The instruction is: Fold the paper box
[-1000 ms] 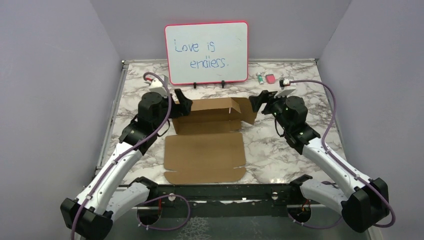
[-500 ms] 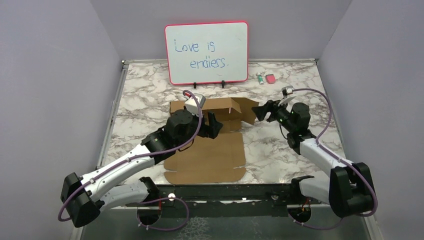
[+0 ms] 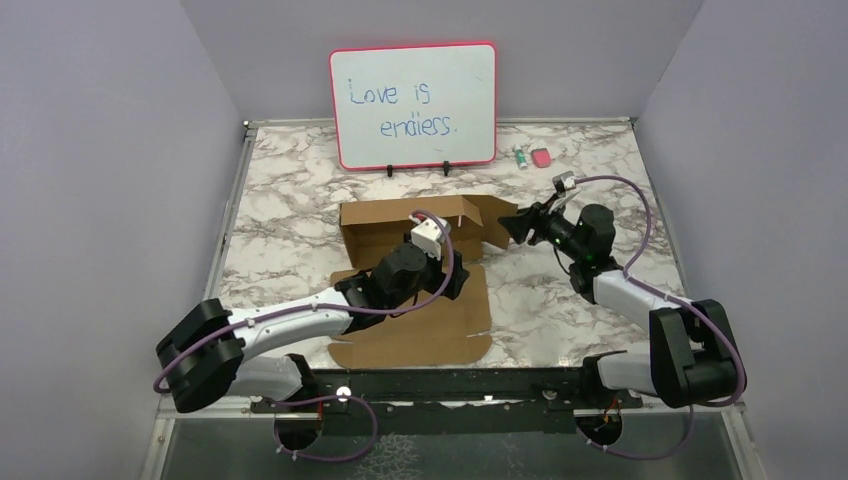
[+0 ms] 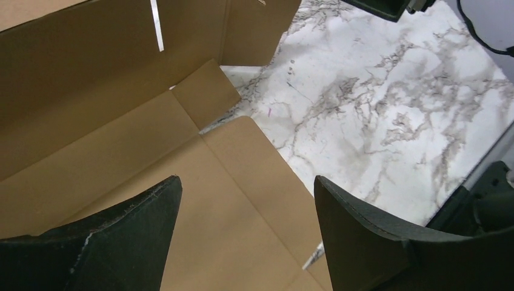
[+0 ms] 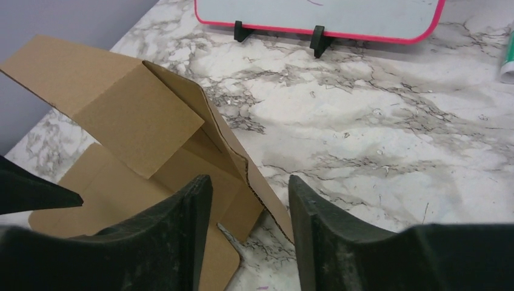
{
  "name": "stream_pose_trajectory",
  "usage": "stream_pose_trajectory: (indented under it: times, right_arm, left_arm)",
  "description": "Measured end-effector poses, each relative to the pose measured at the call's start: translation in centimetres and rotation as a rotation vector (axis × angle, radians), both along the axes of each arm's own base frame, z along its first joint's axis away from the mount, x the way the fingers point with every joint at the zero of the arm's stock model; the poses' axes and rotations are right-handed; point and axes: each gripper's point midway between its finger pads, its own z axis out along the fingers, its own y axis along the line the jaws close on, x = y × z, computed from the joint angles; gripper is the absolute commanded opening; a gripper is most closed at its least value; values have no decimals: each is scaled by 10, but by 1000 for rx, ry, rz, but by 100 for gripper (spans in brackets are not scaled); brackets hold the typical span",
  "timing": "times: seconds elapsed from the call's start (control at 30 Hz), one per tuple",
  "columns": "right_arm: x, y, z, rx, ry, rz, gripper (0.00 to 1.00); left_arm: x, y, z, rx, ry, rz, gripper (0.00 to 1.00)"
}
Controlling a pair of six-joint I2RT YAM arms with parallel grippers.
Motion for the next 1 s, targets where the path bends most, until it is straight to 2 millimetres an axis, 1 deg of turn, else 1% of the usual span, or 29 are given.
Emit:
stream_pose_trajectory:
  times: [0.1, 0.23, 0.37, 0.53, 0.63, 0.83, 1.0]
  right_arm:
    - [-1, 4, -6, -10, 3, 33, 44]
    - [-5, 9, -12, -12, 12, 78, 30]
    - [-11, 14, -10, -9, 7, 120, 25]
    - [-15, 18, -7, -5, -3, 157, 14]
    - [-19, 21, -6, -4, -9, 184, 11]
    - [-24, 24, -4, 0, -13, 220, 11]
    - [-26, 26, -2, 3, -23, 238, 11]
  left_arm:
    - [6, -7, -10, 29, -32, 7, 82]
    - [14, -14, -28, 82, -65, 13, 84]
    - [24, -14, -46, 142, -94, 37, 86]
    - [37, -14, -59, 199, -140, 75, 88]
    - [46, -18, -67, 222, -156, 95, 89]
    - [60, -23, -86, 265, -182, 135, 89]
    - [61, -28, -98, 300, -216, 144, 89]
